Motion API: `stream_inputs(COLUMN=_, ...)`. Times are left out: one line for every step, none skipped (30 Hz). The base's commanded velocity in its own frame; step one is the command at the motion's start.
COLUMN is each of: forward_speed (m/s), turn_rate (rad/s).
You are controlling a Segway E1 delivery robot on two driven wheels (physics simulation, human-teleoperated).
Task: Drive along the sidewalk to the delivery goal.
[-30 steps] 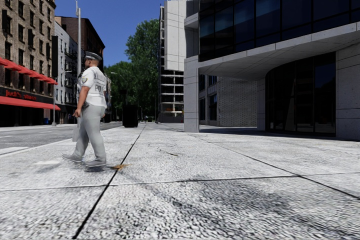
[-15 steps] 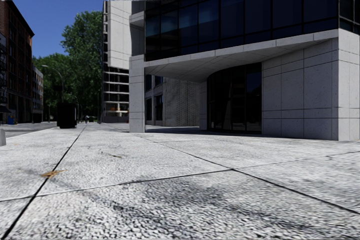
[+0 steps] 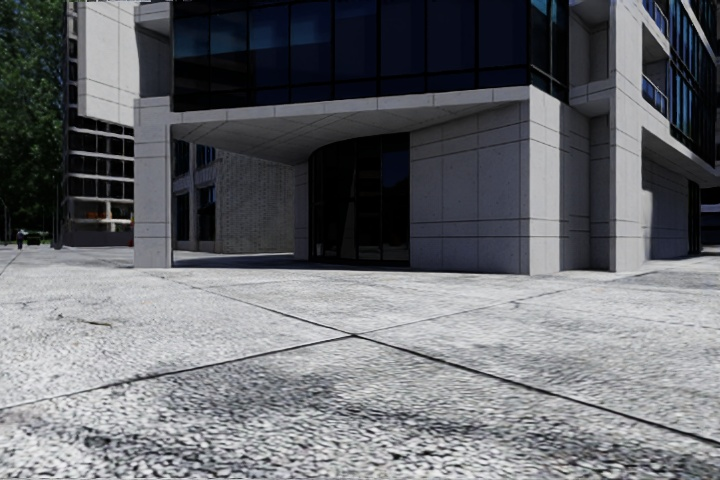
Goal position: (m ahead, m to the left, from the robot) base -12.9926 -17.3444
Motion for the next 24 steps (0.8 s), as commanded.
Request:
stream_inputs(forward_speed=0.00, turn_rate=-0.66)
stream_inputs(forward_speed=0.00, turn_rate=-0.66)
stream_inputs(forward_speed=0.00, turn_rate=-0.66)
stream_inputs(forward_speed=0.00, turn_rate=-0.66)
stream_inputs(forward_speed=0.00, turn_rate=-0.66)
stream_inputs(forward_speed=0.00, turn_rate=-0.66)
stream_inputs(forward_speed=0.00, turn_rate=-0.66)
stream_inputs(forward_speed=0.00, turn_rate=-0.66)
stream_inputs(forward_speed=0.00, turn_rate=-0.66)
stream_inputs(forward_speed=0.00, turn_rate=-0.66)
stream_inputs(forward_speed=0.00, turn_rate=-0.66)
stream_inputs(forward_speed=0.00, turn_rate=-0.66)
stream_inputs(forward_speed=0.00, turn_rate=-0.66)
stream_inputs(forward_speed=0.00, turn_rate=-0.66)
stream_inputs(forward_speed=0.00, turn_rate=-0.66)
stream_inputs(forward_speed=0.00, turn_rate=-0.66)
stream_inputs(forward_speed=0.00, turn_rate=-0.66)
stream_inputs(forward_speed=0.00, turn_rate=-0.66)
stream_inputs(forward_speed=0.00, turn_rate=-0.66)
stream_inputs(forward_speed=0.00, turn_rate=-0.66)
stream_inputs(forward_speed=0.00, turn_rate=-0.63)
stream_inputs(forward_speed=0.00, turn_rate=-0.63)
stream_inputs(forward_speed=0.00, turn_rate=-0.11)
stream_inputs(forward_speed=0.00, turn_rate=-0.04)
